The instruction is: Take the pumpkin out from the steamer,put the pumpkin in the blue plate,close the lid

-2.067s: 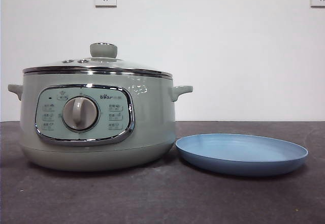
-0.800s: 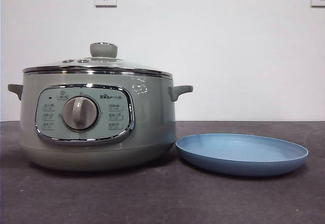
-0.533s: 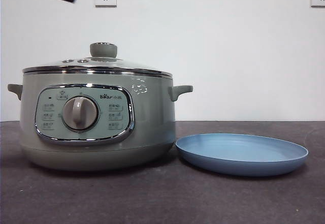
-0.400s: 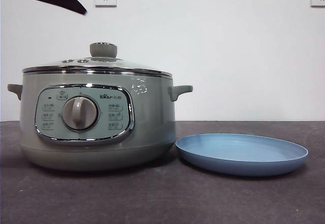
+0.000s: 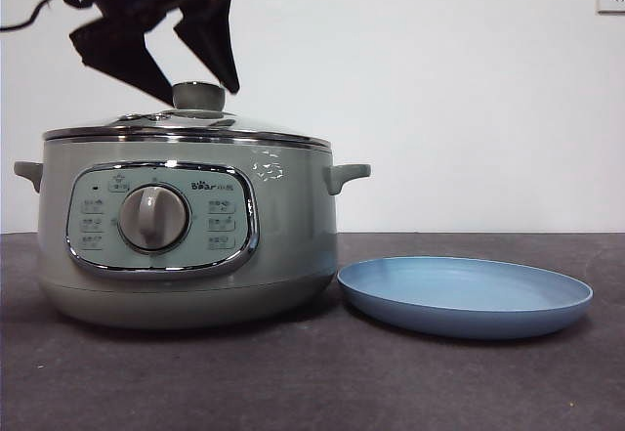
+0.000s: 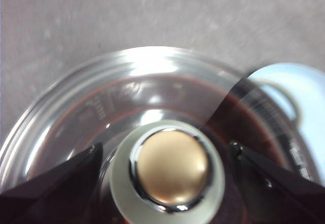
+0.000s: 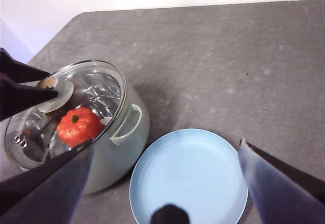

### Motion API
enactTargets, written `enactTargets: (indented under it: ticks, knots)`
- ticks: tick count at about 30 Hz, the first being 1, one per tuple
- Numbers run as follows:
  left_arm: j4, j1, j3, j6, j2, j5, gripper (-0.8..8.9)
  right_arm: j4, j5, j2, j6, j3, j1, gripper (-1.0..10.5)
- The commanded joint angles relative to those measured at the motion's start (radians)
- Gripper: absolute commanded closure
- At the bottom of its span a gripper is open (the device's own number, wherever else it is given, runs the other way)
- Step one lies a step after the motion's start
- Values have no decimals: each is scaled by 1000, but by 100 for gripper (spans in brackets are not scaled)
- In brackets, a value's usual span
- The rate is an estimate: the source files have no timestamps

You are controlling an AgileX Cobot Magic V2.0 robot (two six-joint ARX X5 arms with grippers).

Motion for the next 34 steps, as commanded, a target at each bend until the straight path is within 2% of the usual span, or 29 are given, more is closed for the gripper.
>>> enactTargets:
  ticks: [1,8,10,12,24,34]
  knots:
    - [10,0,2,22,21,-2,401,3,-1,1,2,2,3,473]
    - [7,-6,2,39,24,-2,419,4,1,1,2,2,3,474]
    - [2,-6,2,60,24,-1,582,3,1,1,2,2,3,474]
    - [-1,-6,2,85,24,0,832,2,1,1,2,2,3,474]
    - [11,-6,8,86,1,-5,819,-26,6,1,2,2,2,474]
    - [3,-6,82,86,-120,-57,820,-14,-1,11,2,2,15,474]
